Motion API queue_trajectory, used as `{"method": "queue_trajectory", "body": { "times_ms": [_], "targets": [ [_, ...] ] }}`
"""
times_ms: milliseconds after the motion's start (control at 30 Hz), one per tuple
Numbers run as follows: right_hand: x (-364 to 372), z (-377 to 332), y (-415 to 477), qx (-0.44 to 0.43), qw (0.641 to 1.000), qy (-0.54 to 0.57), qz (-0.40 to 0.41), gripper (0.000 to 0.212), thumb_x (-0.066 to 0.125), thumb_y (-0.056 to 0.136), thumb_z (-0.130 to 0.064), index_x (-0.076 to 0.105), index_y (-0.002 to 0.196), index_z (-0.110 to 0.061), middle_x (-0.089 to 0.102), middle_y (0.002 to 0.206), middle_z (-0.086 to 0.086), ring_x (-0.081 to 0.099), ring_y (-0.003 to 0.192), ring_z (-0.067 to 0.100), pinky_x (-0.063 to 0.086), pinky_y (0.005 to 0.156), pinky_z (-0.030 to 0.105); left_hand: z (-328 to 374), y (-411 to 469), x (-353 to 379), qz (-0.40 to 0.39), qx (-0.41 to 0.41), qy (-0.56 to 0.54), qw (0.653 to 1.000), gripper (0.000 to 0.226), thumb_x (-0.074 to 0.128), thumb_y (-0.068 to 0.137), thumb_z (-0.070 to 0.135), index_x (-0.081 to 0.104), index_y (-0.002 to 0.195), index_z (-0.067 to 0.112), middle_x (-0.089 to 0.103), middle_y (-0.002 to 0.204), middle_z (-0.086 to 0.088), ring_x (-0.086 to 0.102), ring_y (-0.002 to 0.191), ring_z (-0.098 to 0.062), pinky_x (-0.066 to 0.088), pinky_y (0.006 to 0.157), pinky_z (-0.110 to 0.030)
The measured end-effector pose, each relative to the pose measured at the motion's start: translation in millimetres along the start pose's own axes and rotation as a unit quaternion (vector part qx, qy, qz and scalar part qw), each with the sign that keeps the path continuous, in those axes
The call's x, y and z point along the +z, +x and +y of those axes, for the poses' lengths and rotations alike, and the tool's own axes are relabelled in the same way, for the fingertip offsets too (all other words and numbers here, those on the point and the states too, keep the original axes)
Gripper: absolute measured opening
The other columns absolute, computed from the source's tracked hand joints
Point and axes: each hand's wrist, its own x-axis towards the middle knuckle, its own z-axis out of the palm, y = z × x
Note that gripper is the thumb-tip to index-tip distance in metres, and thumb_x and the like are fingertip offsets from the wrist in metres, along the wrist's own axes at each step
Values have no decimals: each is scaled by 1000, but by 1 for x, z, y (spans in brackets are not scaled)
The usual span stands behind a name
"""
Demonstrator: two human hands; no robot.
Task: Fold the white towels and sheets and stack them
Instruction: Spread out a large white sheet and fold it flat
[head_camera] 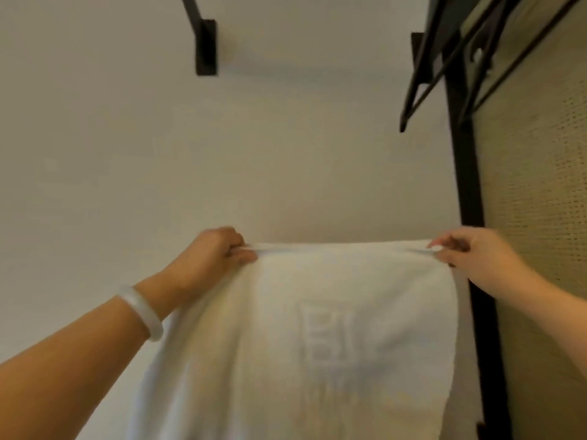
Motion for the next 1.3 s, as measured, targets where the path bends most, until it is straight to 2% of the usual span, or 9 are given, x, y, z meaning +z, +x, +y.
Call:
{"method": "queue_trajectory", "body": {
  "times_ms": [167, 300, 400, 500, 633, 833, 967, 1100, 1300],
  "targets": [
    [38, 25, -45, 96, 988, 25, -118, 15, 69, 88, -2, 71, 81, -15, 70, 81, 4, 63, 78, 16, 40, 62, 23, -16, -87, 43, -120, -44, -13, 992, 37, 63, 92, 43, 61, 73, 12, 58, 78, 2, 56, 75, -16, 42, 70, -26],
    [60, 47, -85, 172, 963, 78, -194, 7, 64, 91, -1, 68, 93, -6, 67, 78, 11, 54, 63, 19, 40, 54, 25, -14, -139, 68, -134, -82, -69, 985, 32, 65, 93, 34, 52, 65, 22, 53, 73, 5, 55, 70, -10, 37, 65, -16],
    [75, 66, -124, 232, 929, 157, -240, 22, 58, 93, 5, 63, 108, -9, 61, 80, 18, 54, 57, 22, 48, 51, 29, -12, -176, 80, -142, -107, -99, 979, 25, 67, 92, 29, 59, 69, 24, 55, 74, 5, 57, 71, -9, 40, 66, -16],
    [92, 86, -167, 310, 877, 203, -306, 29, 58, 91, 9, 66, 114, -7, 66, 98, 20, 68, 75, 26, 58, 65, 31, -11, -212, 97, -166, -123, -119, 971, 20, 66, 93, 27, 63, 73, 24, 59, 78, 7, 58, 73, -4, 41, 68, -15],
    [110, 116, -214, 365, 837, 187, -363, 15, 72, 84, 4, 76, 97, -1, 71, 106, 19, 72, 94, 23, 58, 73, 26, -9, -250, 122, -213, -150, -130, 957, 23, 65, 94, 25, 62, 74, 15, 58, 77, 5, 56, 72, -7, 41, 66, -16],
    [135, 151, -262, 211, 905, -54, -366, 11, 71, 88, -22, 67, 77, -22, 69, 78, -5, 64, 77, 10, 50, 71, 27, -7, -293, 149, -323, -89, -102, 936, 23, 61, 96, 29, 59, 78, 15, 55, 85, 8, 55, 74, -5, 44, 71, -21],
    [143, 166, -285, 188, 912, -25, -364, 21, 70, 89, -19, 57, 81, -34, 65, 76, -8, 60, 69, 5, 48, 66, 25, -11, -317, 167, -378, -77, -92, 918, 10, 58, 98, 27, 65, 91, 23, 54, 93, 13, 55, 81, -2, 42, 75, -17],
    [151, 172, -294, 186, 895, -18, -405, 27, 69, 89, -17, 64, 82, -43, 67, 84, -17, 63, 78, 3, 49, 72, 19, -14, -327, 174, -369, -82, -111, 919, 17, 57, 99, 25, 71, 108, 28, 58, 100, 16, 58, 89, 2, 44, 82, -15],
    [150, 183, -298, 232, 897, -7, -377, 20, 80, 81, -20, 70, 75, -37, 70, 81, -16, 65, 76, 0, 49, 70, 19, -18, -327, 174, -360, -77, -118, 922, 20, 55, 96, 36, 72, 93, 28, 58, 94, 17, 59, 86, 1, 45, 77, -14]
  ]
}}
